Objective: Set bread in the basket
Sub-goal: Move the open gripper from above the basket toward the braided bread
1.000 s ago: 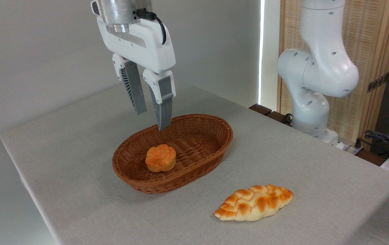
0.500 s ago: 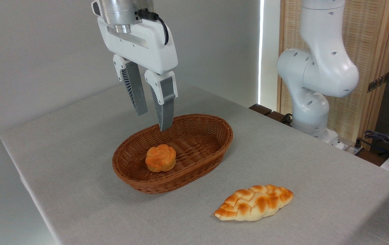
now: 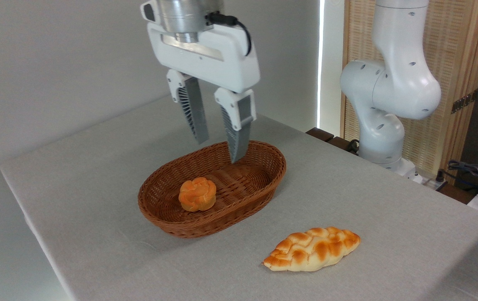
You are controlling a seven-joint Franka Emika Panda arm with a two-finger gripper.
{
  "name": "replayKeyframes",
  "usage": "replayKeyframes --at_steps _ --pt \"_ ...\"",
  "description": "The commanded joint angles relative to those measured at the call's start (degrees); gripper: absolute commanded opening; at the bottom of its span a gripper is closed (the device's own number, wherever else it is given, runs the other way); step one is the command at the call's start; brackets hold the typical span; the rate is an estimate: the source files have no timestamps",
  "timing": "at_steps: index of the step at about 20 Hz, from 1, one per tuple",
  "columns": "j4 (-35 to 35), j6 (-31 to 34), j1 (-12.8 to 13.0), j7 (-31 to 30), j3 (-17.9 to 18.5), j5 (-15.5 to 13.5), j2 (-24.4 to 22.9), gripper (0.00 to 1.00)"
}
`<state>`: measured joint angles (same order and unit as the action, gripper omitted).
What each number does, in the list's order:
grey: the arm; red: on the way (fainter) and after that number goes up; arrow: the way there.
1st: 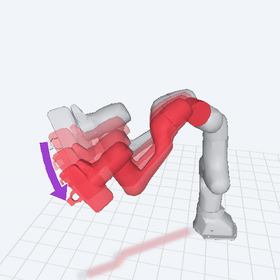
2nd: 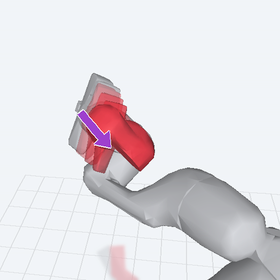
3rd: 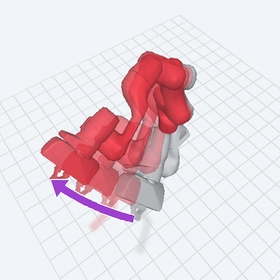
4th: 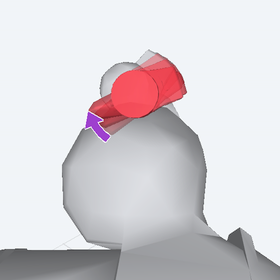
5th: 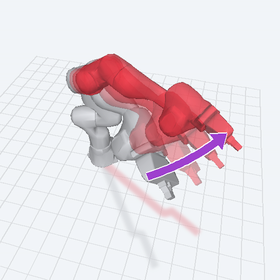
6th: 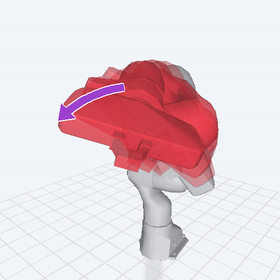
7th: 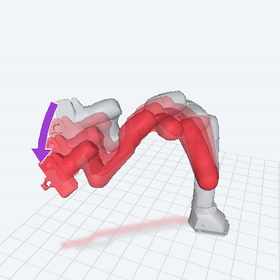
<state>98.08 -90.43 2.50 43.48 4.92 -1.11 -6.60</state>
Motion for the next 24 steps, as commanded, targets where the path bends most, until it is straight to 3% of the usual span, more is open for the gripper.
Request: replayKeyframes --at_steps 1,6,9,13,15,20,24 --pt "7.19 -2.20 0.40 0.47 0.35 0.76 -5.51 1.00" --pt "13.71 -4.94 0.40 1.08 3.24 1.20 -9.65 1.00" --pt "15.12 -5.29 0.49 4.94 3.60 6.37 -10.27 1.00" --pt "22.73 -11.59 0.49 5.91 5.79 7.00 -13.16 1.00" --pt "26.27 -13.81 0.40 11.94 7.46 7.09 -15.54 1.00" --pt "28.39 -15.21 0.40 27.42 10.63 7.26 -14.76 1.00" --pt "32.16 -19.78 0.48 34.65 10.63 13.05 -12.65 1.00"
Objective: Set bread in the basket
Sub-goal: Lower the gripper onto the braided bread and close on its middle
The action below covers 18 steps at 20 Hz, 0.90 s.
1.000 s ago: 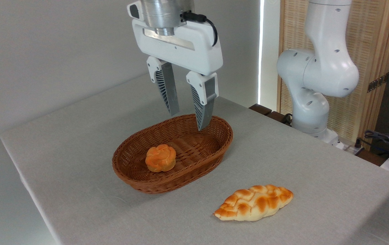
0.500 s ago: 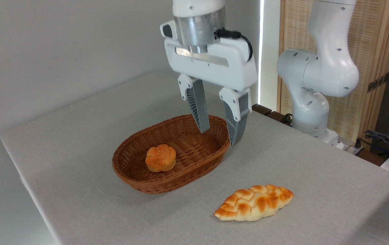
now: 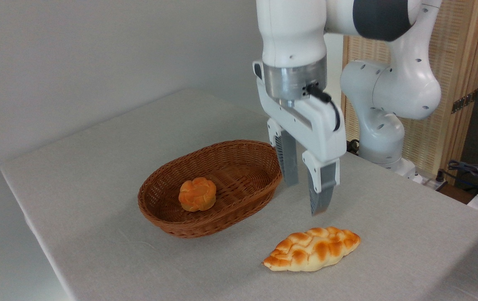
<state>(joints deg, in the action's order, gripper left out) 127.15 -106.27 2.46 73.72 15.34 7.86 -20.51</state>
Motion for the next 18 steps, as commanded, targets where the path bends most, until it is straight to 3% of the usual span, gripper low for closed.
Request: replayKeyframes --at_steps 1,6,18 --pt "4.06 -4.73 0.53 5.28 0.22 5.23 1.61 1.00" --pt "5.83 -7.46 0.70 6.96 1.09 7.87 3.63 1.00" --pt "8.99 -10.80 0.79 6.87 1.62 7.88 5.65 1.00"
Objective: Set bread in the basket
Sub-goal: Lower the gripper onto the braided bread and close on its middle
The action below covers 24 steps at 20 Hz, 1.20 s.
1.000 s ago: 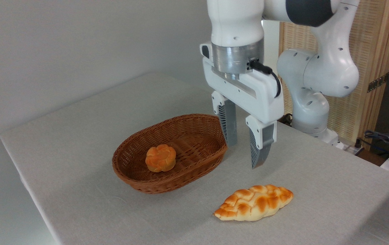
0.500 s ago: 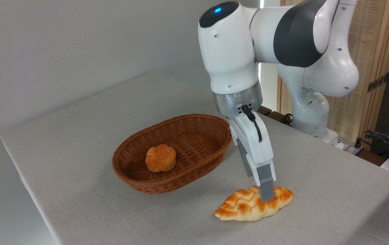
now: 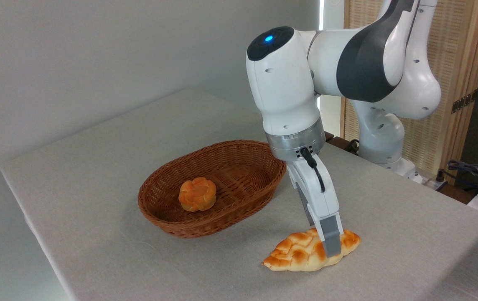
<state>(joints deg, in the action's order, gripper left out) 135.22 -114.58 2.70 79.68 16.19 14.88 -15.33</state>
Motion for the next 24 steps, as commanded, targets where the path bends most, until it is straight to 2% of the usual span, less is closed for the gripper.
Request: replayKeyframes --at_steps 1,6,7,9,10,13,24 --pt "1.27 -3.09 0.55 0.92 0.77 0.85 0.47 1.00" --pt "2.68 -6.44 0.90 0.83 0.77 0.85 1.17 0.99" --pt "2.68 -6.44 0.90 0.92 0.77 0.85 1.18 0.92" --pt "2.68 -6.35 1.43 0.74 0.77 0.85 1.18 0.64" --pt "2.68 -6.35 1.78 0.74 0.77 0.85 1.18 0.55" --pt "2.68 -6.00 1.78 0.66 0.77 0.85 1.18 0.45" --pt "2.33 -5.03 1.87 0.39 0.77 0.76 1.09 0.43"
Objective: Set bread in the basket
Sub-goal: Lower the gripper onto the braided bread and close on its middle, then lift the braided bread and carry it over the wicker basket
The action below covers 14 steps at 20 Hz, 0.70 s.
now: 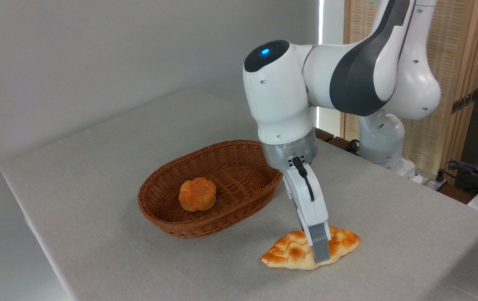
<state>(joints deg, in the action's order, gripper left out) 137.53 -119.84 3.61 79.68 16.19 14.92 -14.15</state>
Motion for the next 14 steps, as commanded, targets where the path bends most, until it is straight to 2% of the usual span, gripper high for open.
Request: replayKeyframes --at_steps 1,4,9,10,12,14 --pt "0.01 0.22 0.96 0.39 0.77 0.73 -0.09 0.43" --pt "-0.42 0.39 0.96 0.30 0.77 0.55 -0.18 0.43" --pt "-4.80 6.79 1.05 0.22 0.59 0.03 -0.44 0.44" --pt "-6.82 9.77 1.14 0.13 0.51 -1.11 -0.62 0.44" --pt "-11.30 16.10 1.14 -1.62 -0.11 -5.93 -0.71 0.45" --pt "-16.05 21.46 1.66 -4.95 -0.37 -8.58 -0.71 0.45"
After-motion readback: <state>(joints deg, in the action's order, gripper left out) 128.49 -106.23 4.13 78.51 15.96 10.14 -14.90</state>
